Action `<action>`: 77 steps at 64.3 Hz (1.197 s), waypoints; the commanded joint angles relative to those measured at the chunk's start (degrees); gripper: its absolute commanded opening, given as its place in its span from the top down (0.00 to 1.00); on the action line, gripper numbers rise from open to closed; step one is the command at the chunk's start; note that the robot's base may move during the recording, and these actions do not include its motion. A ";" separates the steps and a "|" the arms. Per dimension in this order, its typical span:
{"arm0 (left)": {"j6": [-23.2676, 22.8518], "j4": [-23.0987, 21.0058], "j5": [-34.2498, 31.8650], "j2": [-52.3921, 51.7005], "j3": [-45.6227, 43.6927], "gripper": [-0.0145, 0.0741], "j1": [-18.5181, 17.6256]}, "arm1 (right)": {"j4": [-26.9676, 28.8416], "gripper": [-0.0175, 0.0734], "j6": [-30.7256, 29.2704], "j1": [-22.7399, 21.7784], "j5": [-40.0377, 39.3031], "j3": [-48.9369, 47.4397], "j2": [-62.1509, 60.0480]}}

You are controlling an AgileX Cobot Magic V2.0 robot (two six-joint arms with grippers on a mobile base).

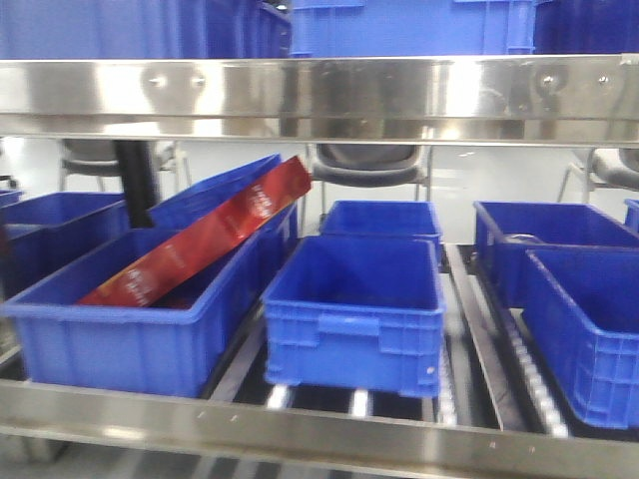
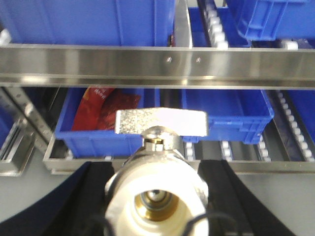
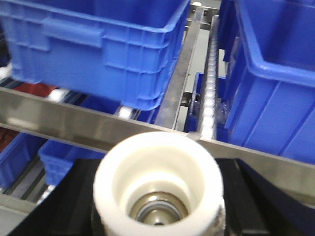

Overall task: Place valve from conveyor to right shelf box
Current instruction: 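Move both held valves over the blue bins on the shelf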

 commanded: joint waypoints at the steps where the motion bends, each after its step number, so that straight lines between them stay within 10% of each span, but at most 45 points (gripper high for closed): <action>1: -0.34 -0.57 -2.61 -0.71 -0.33 0.96 -0.31 | -0.45 0.98 -0.34 0.00 -3.98 -0.61 -0.72; 77: -0.34 -0.57 -2.88 -0.71 -0.33 0.96 -0.31 | -0.45 0.98 -0.34 0.00 -3.98 -0.61 -0.72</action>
